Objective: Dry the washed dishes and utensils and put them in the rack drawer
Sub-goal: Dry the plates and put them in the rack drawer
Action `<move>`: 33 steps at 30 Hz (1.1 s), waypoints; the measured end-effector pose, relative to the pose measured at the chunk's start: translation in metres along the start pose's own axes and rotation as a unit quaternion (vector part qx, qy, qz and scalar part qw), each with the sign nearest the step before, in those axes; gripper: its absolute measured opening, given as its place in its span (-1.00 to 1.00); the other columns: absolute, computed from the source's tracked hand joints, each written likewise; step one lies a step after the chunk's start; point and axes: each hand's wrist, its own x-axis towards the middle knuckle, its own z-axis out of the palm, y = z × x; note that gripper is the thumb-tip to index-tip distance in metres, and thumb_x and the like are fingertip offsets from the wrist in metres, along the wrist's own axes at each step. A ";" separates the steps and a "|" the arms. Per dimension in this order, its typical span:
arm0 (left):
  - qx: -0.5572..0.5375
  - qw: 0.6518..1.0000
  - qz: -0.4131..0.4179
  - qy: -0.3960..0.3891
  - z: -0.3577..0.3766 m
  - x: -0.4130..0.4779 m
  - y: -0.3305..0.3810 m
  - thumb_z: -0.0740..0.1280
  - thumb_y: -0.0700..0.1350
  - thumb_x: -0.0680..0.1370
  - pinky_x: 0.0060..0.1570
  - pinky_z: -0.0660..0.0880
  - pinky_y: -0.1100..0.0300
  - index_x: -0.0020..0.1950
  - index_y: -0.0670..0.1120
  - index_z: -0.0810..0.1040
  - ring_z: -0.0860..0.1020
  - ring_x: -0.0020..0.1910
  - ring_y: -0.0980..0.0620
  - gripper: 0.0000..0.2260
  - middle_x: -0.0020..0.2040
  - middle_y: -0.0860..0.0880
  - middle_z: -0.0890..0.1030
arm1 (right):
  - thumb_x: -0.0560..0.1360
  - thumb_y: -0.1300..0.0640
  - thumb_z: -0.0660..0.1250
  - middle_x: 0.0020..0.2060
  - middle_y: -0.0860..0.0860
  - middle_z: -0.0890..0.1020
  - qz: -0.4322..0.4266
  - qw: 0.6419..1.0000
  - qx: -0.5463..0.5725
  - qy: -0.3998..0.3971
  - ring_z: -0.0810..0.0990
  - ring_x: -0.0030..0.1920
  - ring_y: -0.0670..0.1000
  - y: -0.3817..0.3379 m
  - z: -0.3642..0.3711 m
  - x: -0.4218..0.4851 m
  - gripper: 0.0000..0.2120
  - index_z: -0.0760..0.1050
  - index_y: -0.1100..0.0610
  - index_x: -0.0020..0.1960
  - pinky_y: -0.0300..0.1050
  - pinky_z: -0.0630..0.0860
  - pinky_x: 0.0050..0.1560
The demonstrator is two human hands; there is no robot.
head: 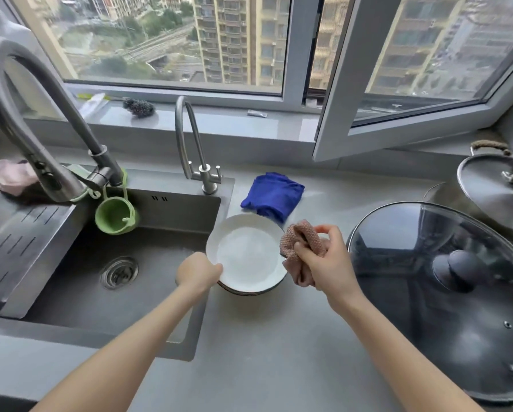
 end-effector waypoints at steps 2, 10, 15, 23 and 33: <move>-0.050 0.999 0.011 -0.015 -0.010 0.004 0.002 0.25 -0.20 0.38 -0.46 0.31 0.27 -0.42 -0.14 0.35 0.46 -0.44 -0.06 -0.82 -0.48 -0.02 0.43 | 0.53 0.26 0.33 -0.04 0.22 0.59 0.003 1.000 0.012 0.011 0.67 -0.31 0.14 -0.003 0.003 0.001 -0.76 0.31 0.00 -0.02 -0.13 0.47 -0.50; -0.397 0.905 -0.028 -0.150 -0.047 0.015 0.011 0.15 -0.40 0.45 -0.45 0.60 0.19 -0.13 -0.27 0.50 0.59 -0.31 -0.09 -0.84 -0.21 -0.16 0.58 | 0.53 0.29 0.32 -0.05 0.18 0.58 -0.001 0.997 0.030 0.073 0.65 -0.43 0.01 -0.016 0.010 0.001 -0.79 0.32 0.08 0.02 -0.09 0.48 -0.50; -0.408 0.890 -0.037 -0.198 -0.059 0.024 0.010 0.18 -0.40 0.43 -0.37 0.61 0.15 -0.24 -0.21 0.41 0.52 -0.33 -0.12 -0.87 -0.28 -0.14 0.49 | 0.54 0.30 0.30 -0.12 0.11 0.58 -0.004 0.994 0.036 0.101 0.64 -0.44 -0.04 -0.023 0.015 -0.002 -0.78 0.30 0.14 0.09 -0.09 0.48 -0.49; -0.271 0.948 0.157 -0.051 -0.080 0.013 0.052 0.26 -0.17 0.40 -0.42 0.33 0.21 -0.31 -0.09 0.24 0.31 -0.47 -0.01 -0.81 -0.44 0.01 0.31 | 0.53 0.29 0.31 -0.11 -0.01 0.55 -0.055 0.991 -0.020 0.119 0.67 -0.34 0.01 -0.028 0.027 -0.003 -0.77 0.33 0.02 -0.01 -0.05 0.49 -0.46; -0.350 0.913 0.211 -0.020 -0.081 0.006 0.044 0.23 0.03 0.56 -0.13 0.43 0.10 -0.18 -0.03 0.59 0.53 -0.20 -0.03 -0.77 -0.24 -0.09 0.61 | 0.46 0.00 0.26 0.26 -0.04 0.52 -0.132 0.988 -0.073 0.015 0.43 0.34 -0.01 0.001 0.136 0.037 -0.73 0.54 -0.07 0.14 0.14 0.36 0.34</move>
